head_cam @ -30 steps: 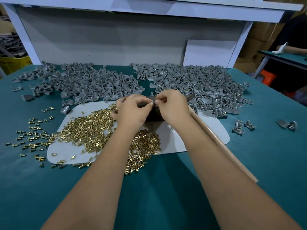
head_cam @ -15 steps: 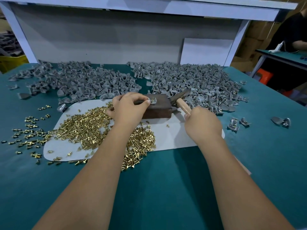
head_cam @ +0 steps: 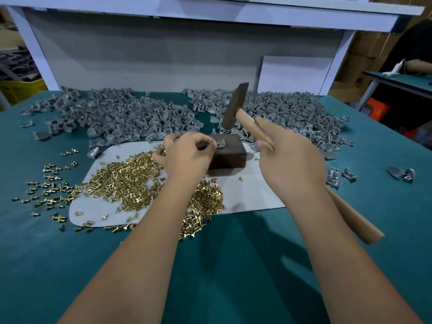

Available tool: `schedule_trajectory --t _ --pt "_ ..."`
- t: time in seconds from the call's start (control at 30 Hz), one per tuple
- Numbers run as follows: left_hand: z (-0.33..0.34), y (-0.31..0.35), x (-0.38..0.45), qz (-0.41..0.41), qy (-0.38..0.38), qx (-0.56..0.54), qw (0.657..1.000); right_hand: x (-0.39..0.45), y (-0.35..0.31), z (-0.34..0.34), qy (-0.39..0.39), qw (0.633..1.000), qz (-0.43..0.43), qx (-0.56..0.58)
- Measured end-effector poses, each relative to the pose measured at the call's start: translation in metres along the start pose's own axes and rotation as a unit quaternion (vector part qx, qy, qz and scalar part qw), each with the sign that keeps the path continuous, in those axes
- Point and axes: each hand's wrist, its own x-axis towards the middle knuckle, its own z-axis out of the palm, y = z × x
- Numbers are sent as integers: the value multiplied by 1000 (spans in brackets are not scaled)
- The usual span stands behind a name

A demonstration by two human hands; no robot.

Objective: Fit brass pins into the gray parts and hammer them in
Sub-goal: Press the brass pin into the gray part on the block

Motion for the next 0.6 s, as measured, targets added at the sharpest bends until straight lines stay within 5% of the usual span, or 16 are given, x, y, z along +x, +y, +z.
schedule_trajectory --t 0.2,0.33,0.5,0.6 --pt "1 0 0 7 17 2 1000 -3 -4 1 -61 994 -41 -80" --pt "3 0 2 -8 27 -22 999 2 -6 -2 17 998 -32 -57" --pt "2 -3 4 -3 -1 1 1000 -2 -6 5 -51 995 -37 -72" --pt "4 -2 4 -18 14 -7 1000 7 -6 1 16 998 -27 -45"
